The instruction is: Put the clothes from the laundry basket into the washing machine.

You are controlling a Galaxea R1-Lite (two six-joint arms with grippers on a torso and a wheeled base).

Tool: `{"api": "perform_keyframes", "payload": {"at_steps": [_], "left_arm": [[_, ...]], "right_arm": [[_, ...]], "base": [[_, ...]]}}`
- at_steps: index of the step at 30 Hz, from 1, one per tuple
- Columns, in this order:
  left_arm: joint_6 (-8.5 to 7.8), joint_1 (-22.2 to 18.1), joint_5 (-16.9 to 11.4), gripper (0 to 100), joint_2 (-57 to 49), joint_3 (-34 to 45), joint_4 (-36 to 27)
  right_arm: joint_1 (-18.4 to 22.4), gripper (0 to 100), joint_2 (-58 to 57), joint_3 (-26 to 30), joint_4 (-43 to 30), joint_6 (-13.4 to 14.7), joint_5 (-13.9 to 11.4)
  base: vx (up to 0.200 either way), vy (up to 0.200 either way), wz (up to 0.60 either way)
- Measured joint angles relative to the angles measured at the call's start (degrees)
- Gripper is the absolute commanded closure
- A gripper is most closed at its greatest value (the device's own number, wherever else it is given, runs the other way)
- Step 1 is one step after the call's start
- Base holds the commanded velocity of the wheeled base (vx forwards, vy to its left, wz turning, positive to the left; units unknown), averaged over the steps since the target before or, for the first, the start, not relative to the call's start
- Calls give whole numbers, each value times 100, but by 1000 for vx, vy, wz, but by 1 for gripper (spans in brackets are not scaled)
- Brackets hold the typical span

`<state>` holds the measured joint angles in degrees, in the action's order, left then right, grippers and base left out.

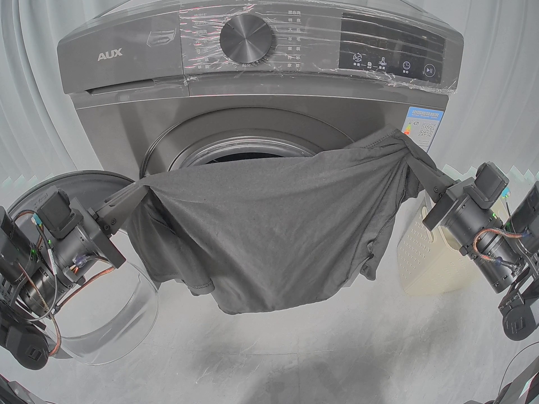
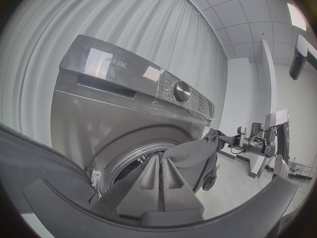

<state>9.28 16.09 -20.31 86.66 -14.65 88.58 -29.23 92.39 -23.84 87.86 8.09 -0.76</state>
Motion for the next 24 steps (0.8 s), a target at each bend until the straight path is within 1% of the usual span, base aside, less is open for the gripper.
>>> {"api": "perform_keyframes", "payload": {"at_steps": [7, 17, 24], "left_arm": [[29, -2, 17, 100, 0, -59, -1], [24, 13, 20, 100, 0, -23, -1], [0, 96, 20, 100, 2, -4, 0]], "right_arm": [[0, 100, -24, 10, 2, -7, 2], [-26, 100, -22, 67, 17, -2, 0], [-130, 100, 0, 384, 6, -16, -9]], "base": [[0, 0, 0], [0, 0, 0], [0, 0, 0]]}}
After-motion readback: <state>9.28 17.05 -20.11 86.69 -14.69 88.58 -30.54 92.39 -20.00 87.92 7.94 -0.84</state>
